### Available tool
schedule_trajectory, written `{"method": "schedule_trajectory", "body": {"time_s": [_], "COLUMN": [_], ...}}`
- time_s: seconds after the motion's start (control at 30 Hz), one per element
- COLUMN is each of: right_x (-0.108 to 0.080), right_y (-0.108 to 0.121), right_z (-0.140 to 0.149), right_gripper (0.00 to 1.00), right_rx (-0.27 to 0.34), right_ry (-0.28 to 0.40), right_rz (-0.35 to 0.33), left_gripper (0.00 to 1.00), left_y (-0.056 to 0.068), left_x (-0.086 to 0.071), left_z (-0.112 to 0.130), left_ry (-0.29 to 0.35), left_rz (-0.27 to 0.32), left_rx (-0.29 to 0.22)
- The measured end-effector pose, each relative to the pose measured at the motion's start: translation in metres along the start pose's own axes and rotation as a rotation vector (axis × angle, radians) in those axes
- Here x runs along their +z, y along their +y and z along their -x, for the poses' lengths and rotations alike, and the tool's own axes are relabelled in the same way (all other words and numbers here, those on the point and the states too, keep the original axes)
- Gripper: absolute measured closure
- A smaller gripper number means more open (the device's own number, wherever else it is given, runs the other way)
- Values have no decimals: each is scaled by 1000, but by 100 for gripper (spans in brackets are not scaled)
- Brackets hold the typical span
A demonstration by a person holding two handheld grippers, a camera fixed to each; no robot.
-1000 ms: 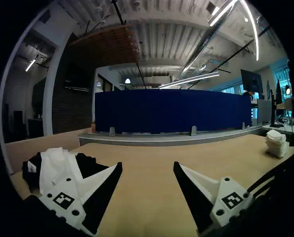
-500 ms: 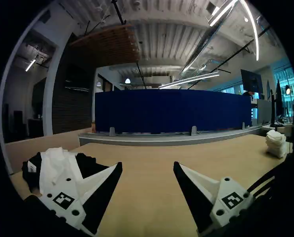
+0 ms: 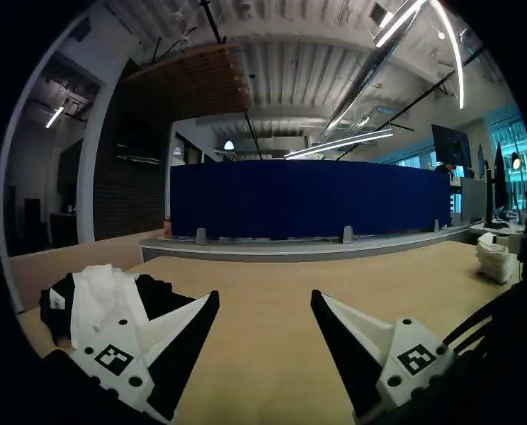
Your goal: Fold towel
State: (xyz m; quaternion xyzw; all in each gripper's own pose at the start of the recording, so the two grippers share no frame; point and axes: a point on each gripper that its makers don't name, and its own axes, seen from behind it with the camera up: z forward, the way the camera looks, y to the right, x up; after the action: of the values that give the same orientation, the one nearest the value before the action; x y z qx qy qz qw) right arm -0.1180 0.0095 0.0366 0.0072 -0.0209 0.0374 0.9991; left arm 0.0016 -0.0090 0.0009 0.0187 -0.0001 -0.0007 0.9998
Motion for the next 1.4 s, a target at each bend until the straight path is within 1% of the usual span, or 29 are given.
{"method": "schedule_trajectory", "body": {"time_s": [0.17, 0.4, 1.4], "right_x": [-3, -8, -7], "right_y": [0, -8, -4], "right_z": [0, -1, 2], "right_gripper": [0, 0, 0], "right_rx": [-16, -62, -62], "right_ry": [15, 40, 48], "right_rz": [3, -9, -8], "left_gripper": [4, 4, 4], "left_y": [0, 0, 0], "left_x": [0, 1, 1], "left_z": [0, 0, 0], "left_ry": [0, 0, 0], "left_rz": [0, 0, 0], "left_rx": [0, 0, 0]}}
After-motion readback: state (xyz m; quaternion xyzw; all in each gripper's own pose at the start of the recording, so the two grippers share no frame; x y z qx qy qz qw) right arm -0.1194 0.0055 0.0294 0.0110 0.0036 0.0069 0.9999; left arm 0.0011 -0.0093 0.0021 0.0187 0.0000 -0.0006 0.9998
